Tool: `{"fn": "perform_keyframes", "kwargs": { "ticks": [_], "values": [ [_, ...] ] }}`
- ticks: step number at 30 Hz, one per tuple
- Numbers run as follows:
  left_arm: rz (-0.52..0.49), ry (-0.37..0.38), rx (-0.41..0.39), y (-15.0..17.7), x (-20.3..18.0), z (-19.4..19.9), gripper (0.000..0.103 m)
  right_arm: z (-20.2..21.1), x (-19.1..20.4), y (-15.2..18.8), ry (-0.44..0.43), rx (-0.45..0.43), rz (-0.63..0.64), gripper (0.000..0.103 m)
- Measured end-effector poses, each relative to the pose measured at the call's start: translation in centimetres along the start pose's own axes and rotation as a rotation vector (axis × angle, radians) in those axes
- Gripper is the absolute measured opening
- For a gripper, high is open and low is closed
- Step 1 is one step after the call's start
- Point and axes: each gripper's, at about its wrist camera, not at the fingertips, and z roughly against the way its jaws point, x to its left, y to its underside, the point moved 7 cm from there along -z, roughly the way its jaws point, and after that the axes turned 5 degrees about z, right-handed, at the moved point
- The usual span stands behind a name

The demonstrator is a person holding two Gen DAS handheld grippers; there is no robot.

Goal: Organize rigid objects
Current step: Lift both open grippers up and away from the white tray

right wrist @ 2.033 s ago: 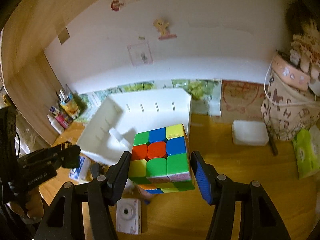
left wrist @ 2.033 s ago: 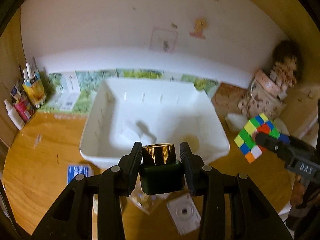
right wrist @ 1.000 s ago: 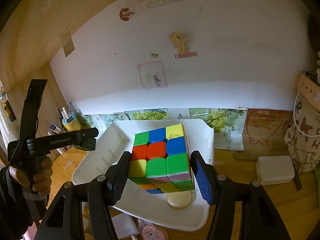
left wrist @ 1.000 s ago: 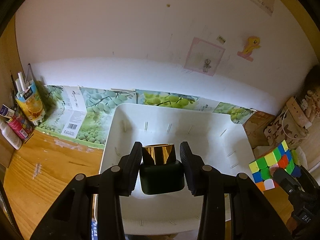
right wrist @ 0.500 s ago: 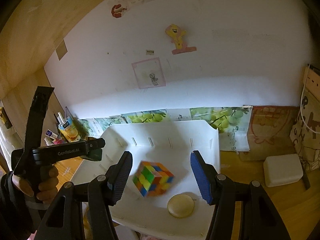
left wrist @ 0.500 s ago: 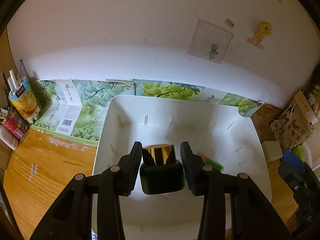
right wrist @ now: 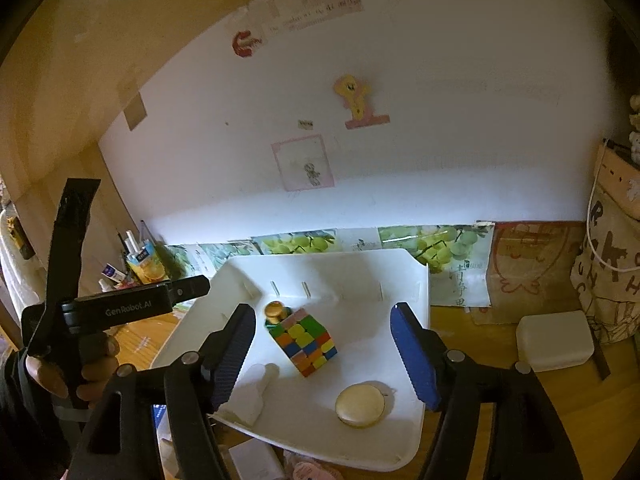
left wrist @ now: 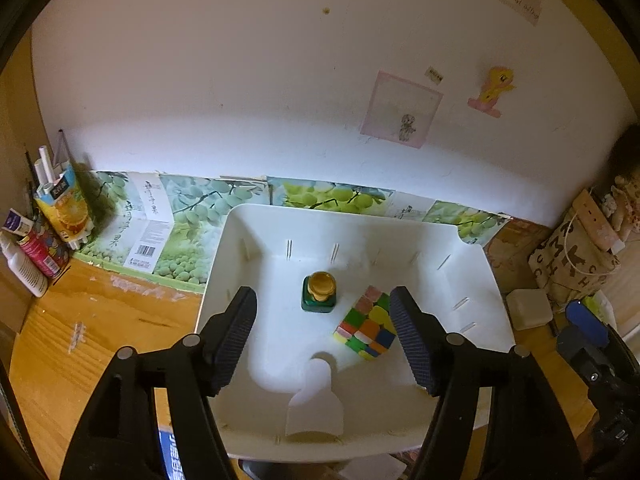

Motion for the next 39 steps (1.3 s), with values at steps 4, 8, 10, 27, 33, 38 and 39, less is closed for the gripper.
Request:
{"fn": "perform_keyframes", "kwargs": {
  "ticks": [4,8,10,27,33,38,39],
  "values": [
    [0.006,0.008,-0.026,0.3,-0.1,1.5,0.072,1.3,0.4,-0.1,-0.01,-0.016,0.009,0.075],
    [0.01,0.015,-0.053,0.8,-0.4,3.3,0.072,2.8,0.9,0.0,-0.019,-0.032,0.018,0.077],
    [0.013,0.019,-0.067,1.1,-0.6,4.3,0.072,3.4,1.0,0.1,-0.023,-0.036,0.023,0.077],
    [0.013,0.024,-0.16,3.6,-0.5,12.0,0.072,10.0,3.6,0.1,-0.046,-0.124,0.099,0.082],
    [0.035,0.002,-0.152,5.3,0.4,13.6,0.072,11.5,4.1,0.9,-0.049,-0.132,0.114,0.082],
    [0.041,-0.004,-0.127,7.2,1.1,14.5,0.072,12.0,4.6,1.7,-0.047,-0.129,0.125,0.082],
    [0.04,-0.01,-0.125,7.6,1.3,14.7,0.072,12.0,4.8,1.8,-0.048,-0.13,0.126,0.082]
  ]
}}
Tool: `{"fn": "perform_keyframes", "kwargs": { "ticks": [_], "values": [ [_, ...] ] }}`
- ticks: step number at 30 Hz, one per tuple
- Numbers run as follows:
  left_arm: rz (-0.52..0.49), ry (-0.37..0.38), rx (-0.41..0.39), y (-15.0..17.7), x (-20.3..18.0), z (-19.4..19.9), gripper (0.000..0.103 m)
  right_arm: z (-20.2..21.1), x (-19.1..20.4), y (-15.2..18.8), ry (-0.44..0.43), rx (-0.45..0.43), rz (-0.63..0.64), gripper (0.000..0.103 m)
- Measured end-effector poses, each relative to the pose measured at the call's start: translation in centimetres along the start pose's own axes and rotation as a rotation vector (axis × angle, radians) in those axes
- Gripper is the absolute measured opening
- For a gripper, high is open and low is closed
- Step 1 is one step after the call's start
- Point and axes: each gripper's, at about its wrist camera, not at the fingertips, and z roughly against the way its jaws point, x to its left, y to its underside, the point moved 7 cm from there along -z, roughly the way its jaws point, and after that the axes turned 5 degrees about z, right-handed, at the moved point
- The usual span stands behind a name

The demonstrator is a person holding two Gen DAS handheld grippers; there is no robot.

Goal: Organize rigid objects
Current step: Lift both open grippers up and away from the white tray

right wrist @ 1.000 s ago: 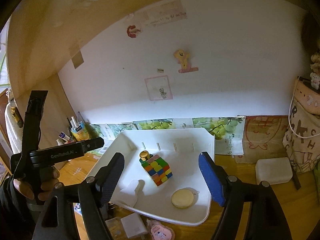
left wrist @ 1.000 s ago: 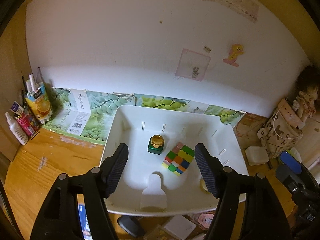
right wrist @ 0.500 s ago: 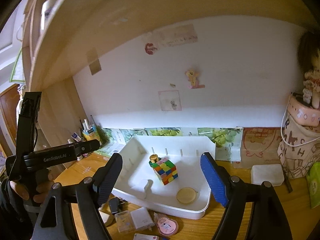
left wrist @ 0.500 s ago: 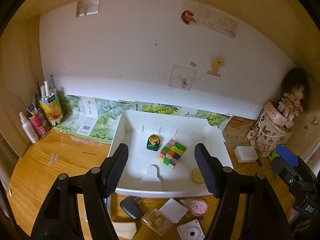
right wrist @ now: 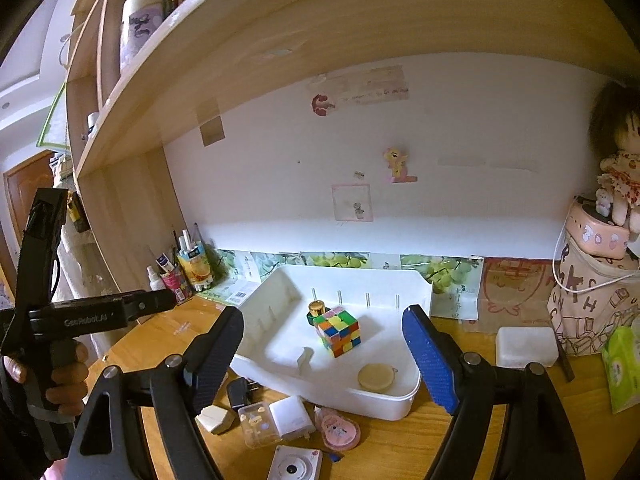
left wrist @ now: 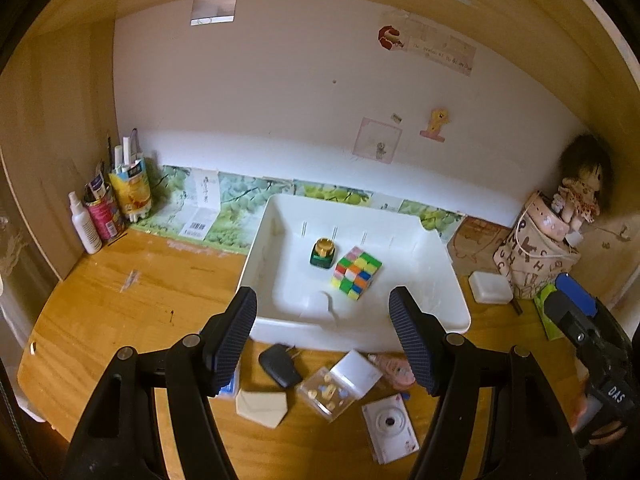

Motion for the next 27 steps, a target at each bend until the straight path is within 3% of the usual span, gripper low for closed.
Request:
{"fn": "perform_keyframes", "kwargs": {
  "ticks": [8,14,22,27],
  "values": [
    [-0.018,-0.058,0.012,1.6,1.8,1.2,0.072,-0.2,1.2,2.6,0.005,0.042,-0.001,0.082],
    [0.019,-0.086,0.073,3.1,4.2,0.5,0.072,-1.0,1.8,5.1,0.012,0.096,-0.012,0.082],
    [0.001,-0.151,0.241,6.3,7.1,-2.1,0.072,-2.0,3.2,8.5,0.043,0.186,0.004,0.082],
    [-0.016,-0.152,0.334,8.4,7.8,-3.3,0.072,-2.5,4.5,11.1,0.06,0.255,0.027,0.082]
  ]
}}
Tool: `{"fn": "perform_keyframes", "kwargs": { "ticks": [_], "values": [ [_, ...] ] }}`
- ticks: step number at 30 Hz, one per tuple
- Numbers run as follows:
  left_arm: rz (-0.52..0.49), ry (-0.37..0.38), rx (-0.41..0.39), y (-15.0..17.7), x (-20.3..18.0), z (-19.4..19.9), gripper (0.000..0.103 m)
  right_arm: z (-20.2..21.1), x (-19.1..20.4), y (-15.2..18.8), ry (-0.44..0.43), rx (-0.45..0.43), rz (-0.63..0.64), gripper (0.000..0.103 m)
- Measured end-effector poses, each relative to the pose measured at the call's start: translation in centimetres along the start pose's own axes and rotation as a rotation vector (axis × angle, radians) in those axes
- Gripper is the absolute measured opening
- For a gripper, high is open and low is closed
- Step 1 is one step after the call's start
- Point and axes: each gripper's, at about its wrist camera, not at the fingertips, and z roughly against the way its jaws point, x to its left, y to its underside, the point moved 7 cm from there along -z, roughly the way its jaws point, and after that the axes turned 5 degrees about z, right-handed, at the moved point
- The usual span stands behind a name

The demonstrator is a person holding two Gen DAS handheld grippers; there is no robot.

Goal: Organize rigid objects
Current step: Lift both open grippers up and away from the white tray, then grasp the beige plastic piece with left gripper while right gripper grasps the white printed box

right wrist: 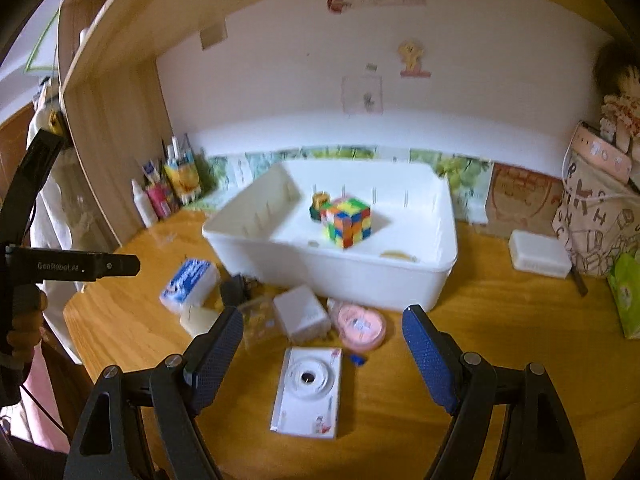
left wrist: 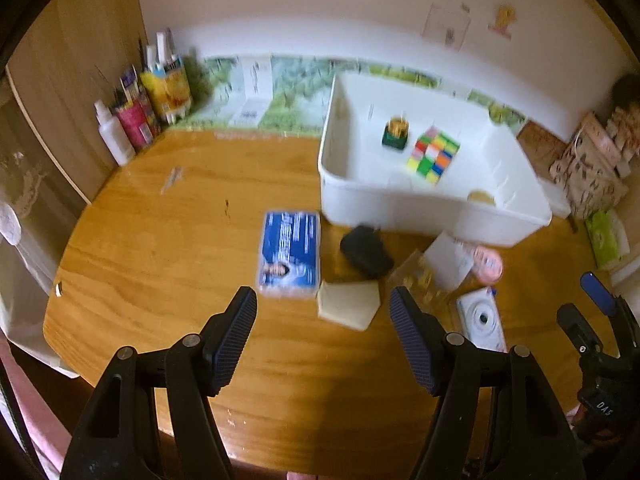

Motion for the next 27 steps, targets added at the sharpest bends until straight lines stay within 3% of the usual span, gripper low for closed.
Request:
{"fn": "perform_keyframes", "kwargs": {
  "ticks": [7,15,27],
  "values": [
    [-0.025,0.01,0.129,1.6,0.2,-2.8,0.073,-1.6,1.2,2.6,0.02,0.077,-0.015,0.082],
    [-0.06,0.017,0.254,2.2,-0.1,-5.7,0.083,-3.9,2.1,5.5,0.045,0.2,-0.048,0.082],
    [-0.059,0.054,0.377,2.6,-1.7,-9.6,0.084,-6.2,1.7,7.9,0.092,0.309,-0.099,0.082]
  ]
}}
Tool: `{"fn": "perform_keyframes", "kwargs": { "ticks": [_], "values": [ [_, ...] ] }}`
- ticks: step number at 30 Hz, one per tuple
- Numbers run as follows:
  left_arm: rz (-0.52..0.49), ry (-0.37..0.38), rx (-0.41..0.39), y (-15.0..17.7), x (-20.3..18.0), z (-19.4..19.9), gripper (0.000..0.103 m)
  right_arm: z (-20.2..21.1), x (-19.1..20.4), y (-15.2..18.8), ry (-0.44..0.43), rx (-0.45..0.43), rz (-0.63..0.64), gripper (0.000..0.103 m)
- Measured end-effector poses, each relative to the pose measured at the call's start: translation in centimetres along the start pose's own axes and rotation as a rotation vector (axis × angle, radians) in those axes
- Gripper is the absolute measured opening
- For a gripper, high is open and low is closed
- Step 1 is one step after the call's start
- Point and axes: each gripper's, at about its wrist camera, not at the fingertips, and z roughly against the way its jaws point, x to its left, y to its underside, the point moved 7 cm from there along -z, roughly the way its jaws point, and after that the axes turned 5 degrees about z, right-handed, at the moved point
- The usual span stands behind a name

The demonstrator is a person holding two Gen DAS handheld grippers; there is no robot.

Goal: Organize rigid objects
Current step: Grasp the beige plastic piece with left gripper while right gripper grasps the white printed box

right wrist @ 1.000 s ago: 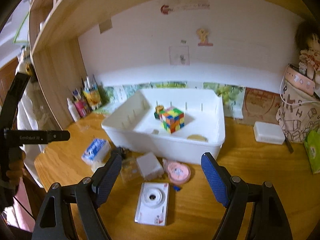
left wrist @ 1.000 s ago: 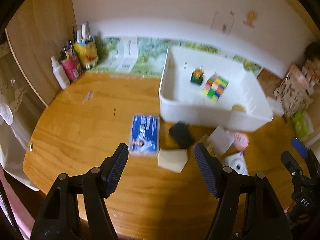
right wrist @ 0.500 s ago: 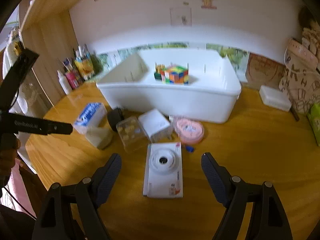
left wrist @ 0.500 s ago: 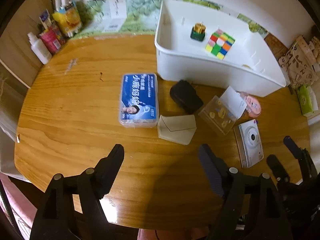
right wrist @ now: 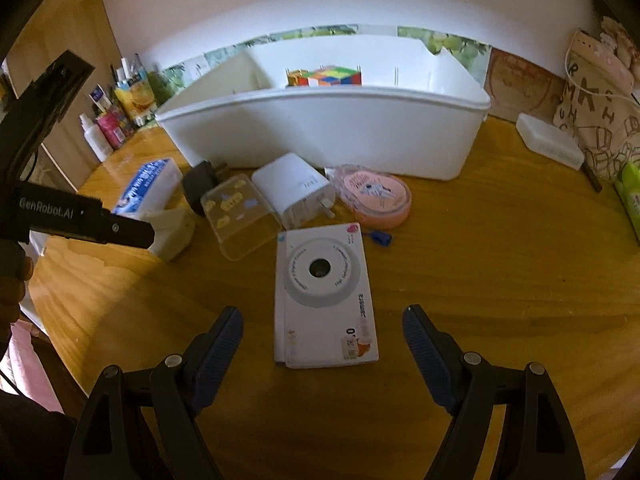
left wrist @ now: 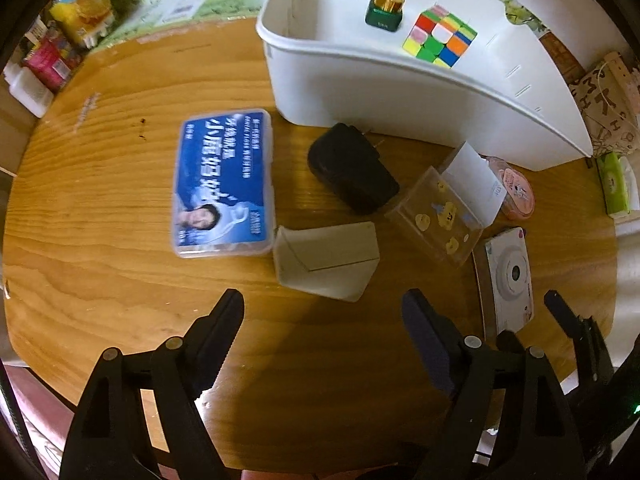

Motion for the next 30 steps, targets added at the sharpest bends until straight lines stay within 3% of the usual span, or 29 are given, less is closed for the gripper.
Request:
{"fn": "perform_keyframes", "kwargs": {
  "ticks": [7,17,23,27,30],
  "values": [
    [0.063,0.02,0.083,-0.8,0.3,-2.2,0.084,-0.8,0.0,0.6,0.01,0.038,0.006,0.082],
    [0.1,0.011,0.12,-1.8,0.5,-3.4,0.084,-2.2,0.0,0.7,0.006,0.095,0.045,0.082],
    [0.102,-0.02,0.136,-4.0,-1.2,-3.8,0.082,-2.8,0.4,0.3,-0.023,0.121,0.084,0.082],
    [0.105,-0.036,0.139,-4.5,-1.5,-4.6,0.079,-3.0,0.5,-0.1,-0.02,0.127,0.118,0.08],
    [0.113,-0.052,0.132,-4.9,-1.8,-4.7,0.072,-3.2,0.5,-0.2,-0.009,0.134,0.143,0.077]
  ]
}}
